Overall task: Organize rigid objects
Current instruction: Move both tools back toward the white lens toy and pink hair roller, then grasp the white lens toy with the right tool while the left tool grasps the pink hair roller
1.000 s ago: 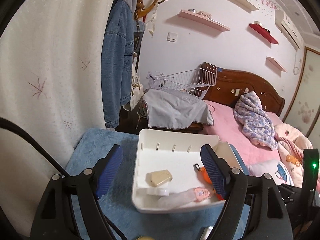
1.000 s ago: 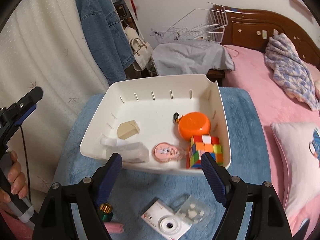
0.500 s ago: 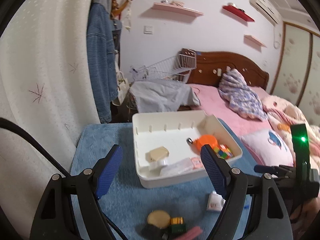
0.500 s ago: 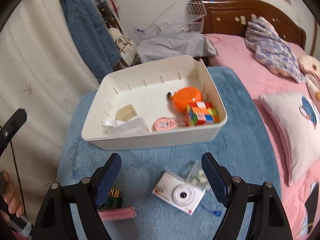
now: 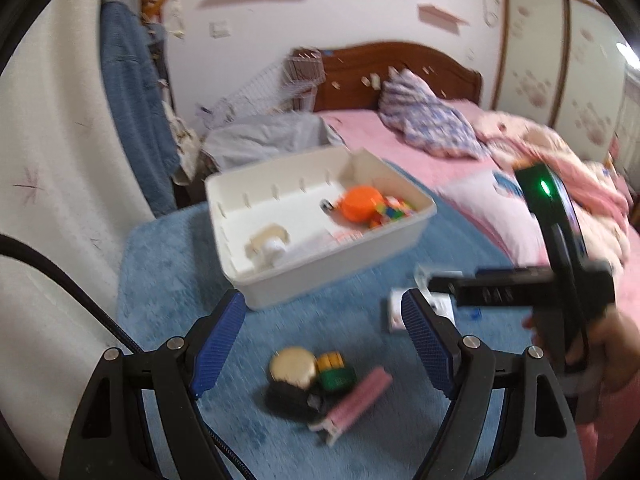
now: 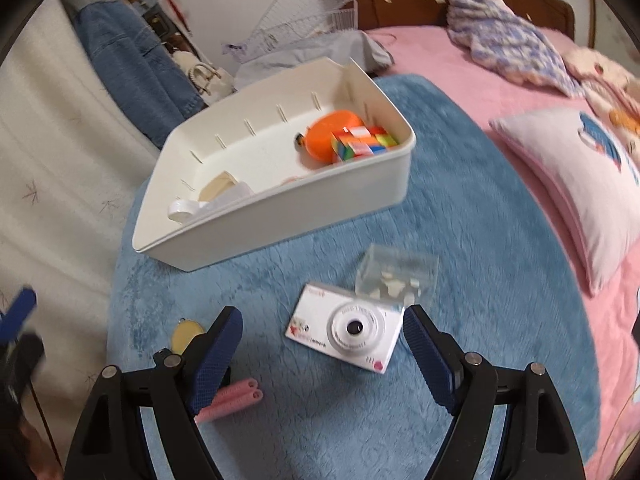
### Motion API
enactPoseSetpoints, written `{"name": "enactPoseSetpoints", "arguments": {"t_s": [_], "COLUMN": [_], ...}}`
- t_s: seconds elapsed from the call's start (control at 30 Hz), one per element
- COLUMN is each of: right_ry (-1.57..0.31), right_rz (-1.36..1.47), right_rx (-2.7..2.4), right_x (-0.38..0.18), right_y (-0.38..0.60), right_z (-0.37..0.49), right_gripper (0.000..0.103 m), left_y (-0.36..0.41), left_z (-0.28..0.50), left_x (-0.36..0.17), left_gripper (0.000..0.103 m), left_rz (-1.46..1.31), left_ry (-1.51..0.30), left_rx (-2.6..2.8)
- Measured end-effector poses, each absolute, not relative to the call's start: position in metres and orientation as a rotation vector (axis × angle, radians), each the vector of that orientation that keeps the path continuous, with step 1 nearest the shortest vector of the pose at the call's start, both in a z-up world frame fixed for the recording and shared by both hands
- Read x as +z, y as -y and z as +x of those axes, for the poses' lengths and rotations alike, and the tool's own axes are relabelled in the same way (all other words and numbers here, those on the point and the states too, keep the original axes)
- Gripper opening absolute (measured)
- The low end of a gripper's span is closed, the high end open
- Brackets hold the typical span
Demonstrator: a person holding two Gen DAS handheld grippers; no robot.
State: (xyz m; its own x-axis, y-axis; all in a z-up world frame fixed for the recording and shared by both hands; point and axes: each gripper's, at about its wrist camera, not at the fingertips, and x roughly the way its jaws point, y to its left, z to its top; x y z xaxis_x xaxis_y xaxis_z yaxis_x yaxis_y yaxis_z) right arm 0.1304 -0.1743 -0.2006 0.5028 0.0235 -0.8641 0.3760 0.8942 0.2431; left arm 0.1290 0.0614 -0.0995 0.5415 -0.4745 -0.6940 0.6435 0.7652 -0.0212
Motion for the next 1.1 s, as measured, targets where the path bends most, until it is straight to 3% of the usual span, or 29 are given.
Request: {"name": "enactPoseSetpoints", "arguments": {"t_s": [0.43,0.53,1.1], "right_ry": [-1.097,-1.11,-1.229], "right_rz": [0.584,0.607,0.675], "right_rx": [-0.266,-0.262,-0.276], "right_x": [-0.235,-0.24,-0.271], "right_y": [0.19,0.192,0.191], "right_z": [0.125,0.127,0.15], "right_gripper": [0.09,0.103,0.103], "left_y": [-0.036,-0.029,-0.009], "left_z": [0.091,0.086,0.103], "left_x": [-0.156,-0.169,-0.228], "left_gripper": [0.083,0.083,0.082], "left_rz": [0.501,0.552,0.649], "left_ry": [-0.927,-0.977,-1.235], "left_rx": [-0.851,-0.897,-0.905]}}
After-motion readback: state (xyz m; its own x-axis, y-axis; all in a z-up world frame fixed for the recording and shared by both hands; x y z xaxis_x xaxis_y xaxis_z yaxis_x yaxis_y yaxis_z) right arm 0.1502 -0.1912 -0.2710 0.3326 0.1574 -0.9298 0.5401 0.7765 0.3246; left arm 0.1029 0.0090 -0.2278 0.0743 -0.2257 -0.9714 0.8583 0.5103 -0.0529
